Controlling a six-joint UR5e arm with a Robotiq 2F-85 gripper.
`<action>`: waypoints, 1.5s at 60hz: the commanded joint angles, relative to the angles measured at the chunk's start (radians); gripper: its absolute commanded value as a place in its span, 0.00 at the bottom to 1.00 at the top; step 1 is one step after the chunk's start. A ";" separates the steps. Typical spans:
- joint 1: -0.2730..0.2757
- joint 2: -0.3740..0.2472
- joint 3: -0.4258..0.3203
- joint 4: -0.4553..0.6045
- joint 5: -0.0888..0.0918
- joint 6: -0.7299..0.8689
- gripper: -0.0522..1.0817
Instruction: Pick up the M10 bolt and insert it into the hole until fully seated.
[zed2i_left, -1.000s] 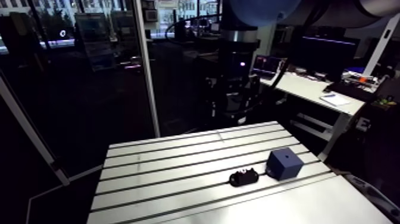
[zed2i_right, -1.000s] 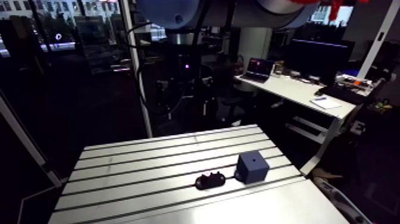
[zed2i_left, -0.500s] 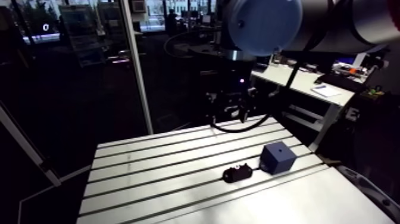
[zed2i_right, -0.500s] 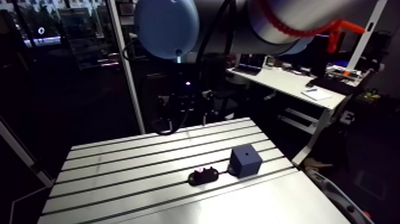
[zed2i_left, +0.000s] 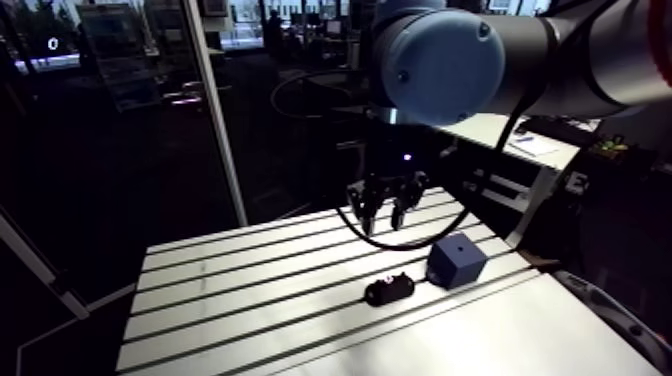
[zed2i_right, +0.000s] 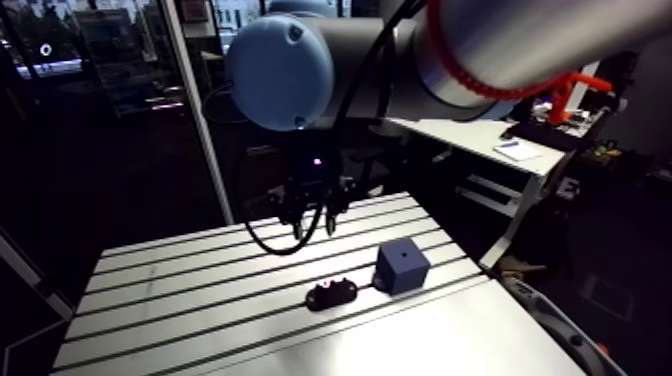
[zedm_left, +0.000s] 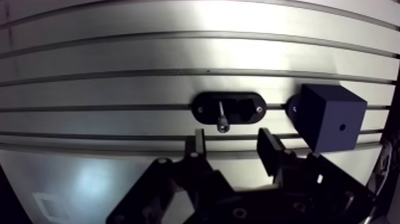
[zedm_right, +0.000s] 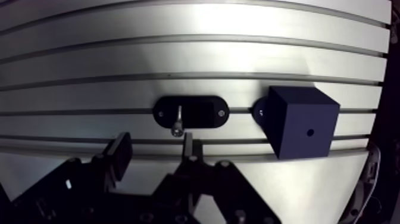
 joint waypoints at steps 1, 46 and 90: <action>0.000 0.010 0.019 -0.009 0.000 -0.001 0.48; -0.002 0.029 0.059 -0.060 -0.003 -0.010 0.52; -0.022 0.074 0.065 -0.060 -0.005 -0.035 0.52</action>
